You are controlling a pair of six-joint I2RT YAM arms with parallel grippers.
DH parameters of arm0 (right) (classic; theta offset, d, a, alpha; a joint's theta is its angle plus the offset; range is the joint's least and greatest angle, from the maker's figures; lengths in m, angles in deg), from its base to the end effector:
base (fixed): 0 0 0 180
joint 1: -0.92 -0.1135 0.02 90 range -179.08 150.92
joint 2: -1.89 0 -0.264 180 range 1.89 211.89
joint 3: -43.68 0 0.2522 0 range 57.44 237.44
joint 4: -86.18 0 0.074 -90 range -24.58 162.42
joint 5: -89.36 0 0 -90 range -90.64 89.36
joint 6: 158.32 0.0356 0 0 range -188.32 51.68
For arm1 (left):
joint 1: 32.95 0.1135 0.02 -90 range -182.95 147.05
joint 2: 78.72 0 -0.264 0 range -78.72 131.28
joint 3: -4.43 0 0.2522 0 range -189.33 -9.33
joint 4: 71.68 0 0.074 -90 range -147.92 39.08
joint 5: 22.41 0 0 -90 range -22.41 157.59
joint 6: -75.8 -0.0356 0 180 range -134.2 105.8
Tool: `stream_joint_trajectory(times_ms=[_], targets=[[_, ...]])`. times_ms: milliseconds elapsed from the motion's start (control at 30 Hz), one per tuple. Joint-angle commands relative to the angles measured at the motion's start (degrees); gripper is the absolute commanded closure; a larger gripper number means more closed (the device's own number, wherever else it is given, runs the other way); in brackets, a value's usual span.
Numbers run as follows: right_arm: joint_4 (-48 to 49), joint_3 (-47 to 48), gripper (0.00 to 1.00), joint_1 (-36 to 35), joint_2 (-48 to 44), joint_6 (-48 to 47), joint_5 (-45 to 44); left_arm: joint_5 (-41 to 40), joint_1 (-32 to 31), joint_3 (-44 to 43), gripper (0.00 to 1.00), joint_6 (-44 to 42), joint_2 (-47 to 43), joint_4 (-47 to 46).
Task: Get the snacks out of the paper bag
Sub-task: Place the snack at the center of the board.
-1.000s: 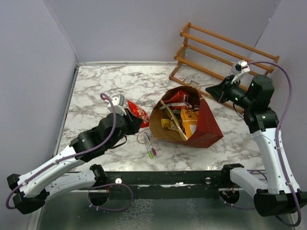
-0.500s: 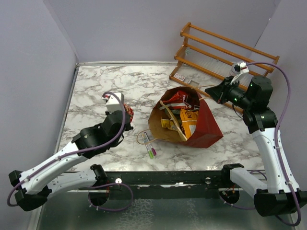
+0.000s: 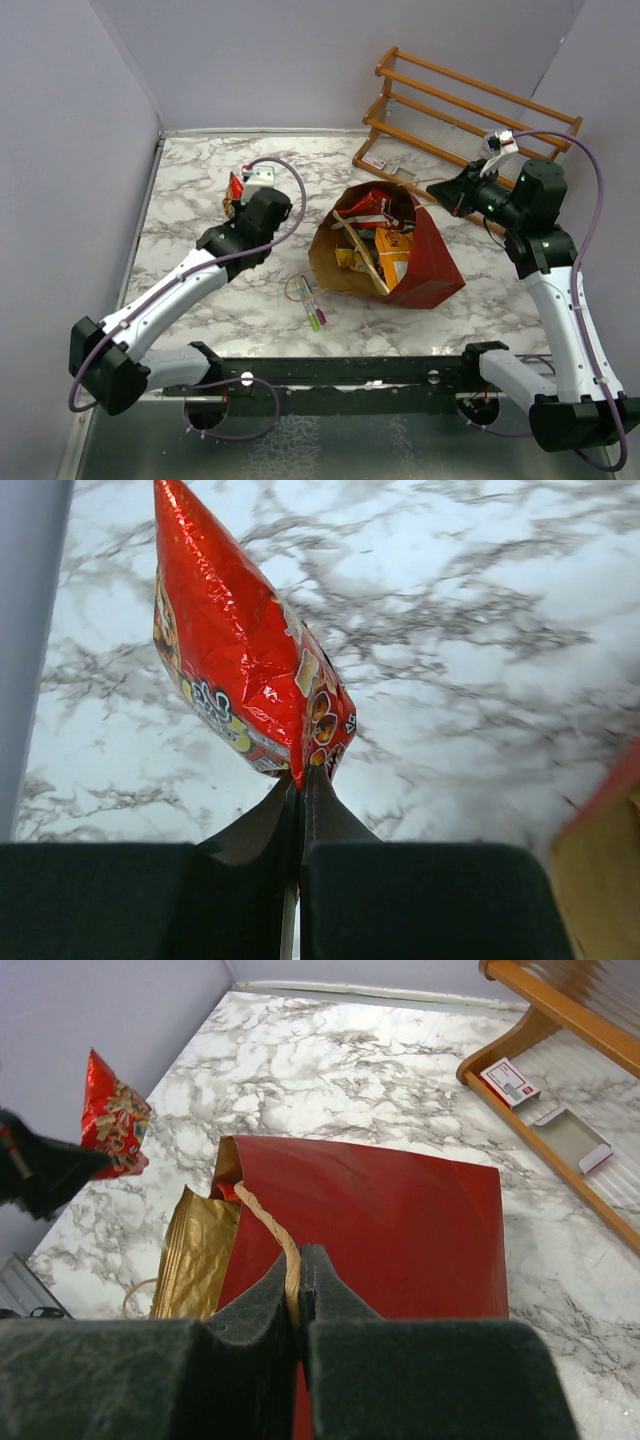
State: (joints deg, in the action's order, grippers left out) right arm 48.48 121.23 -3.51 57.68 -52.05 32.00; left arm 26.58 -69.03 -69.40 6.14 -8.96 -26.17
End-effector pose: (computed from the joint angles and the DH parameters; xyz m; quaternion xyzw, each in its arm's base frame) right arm 0.2037 0.0350 0.3968 -0.0893 0.7795 0.3245 0.5283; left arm 0.2205 -0.1318 0.3123 -0.0258 0.8655 0.0993 0.4903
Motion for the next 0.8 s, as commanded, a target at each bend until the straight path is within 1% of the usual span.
stream_joint_trajectory(times_ms=[0, 133, 300, 400, 500, 633, 700, 767], targets=[[2.31, -0.31, 0.99, 0.03, -1.33, 0.51, 0.29, 1.13, 6.31, -4.83, 1.0, -4.73, 9.11, -3.4], [3.31, -1.43, 0.99, 0.03, -1.89, 1.03, 0.89, -2.12, 11.32, -13.0, 1.0, -8.43, 21.23, -2.76], [3.4, -1.59, 0.99, -0.45, -2.27, 0.96, 0.28, -11.61, 16.2, -26.31, 1.0, -14.0, 37.82, 0.18], [2.86, -1.52, 0.99, -1.12, -2.71, 0.45, -0.89, -14.75, 19.2, -31.63, 1.0, -17.98, 44.44, -0.92], [2.76, -1.86, 0.99, -1.69, -3.03, 0.04, -1.57, -17.91, 21.37, -33.41, 1.0, -23.05, 48.3, -5.92], [2.6, -1.92, 0.99, -2.31, -2.83, -0.12, -2.31, -21.58, 23.12, -32.23, 1.0, -33.09, 52.18, -16.51], [2.6, -1.77, 0.99, -2.49, -2.53, -0.1, -2.19, -23.17, 23.68, -32.56, 1.0, -36.62, 54.62, -19.04], [2.66, -1.74, 0.99, -2.52, -2.3, -0.07, -2.23, -23.05, 24.19, -32.94, 1.0, -37.73, 56.62, -20.0]])
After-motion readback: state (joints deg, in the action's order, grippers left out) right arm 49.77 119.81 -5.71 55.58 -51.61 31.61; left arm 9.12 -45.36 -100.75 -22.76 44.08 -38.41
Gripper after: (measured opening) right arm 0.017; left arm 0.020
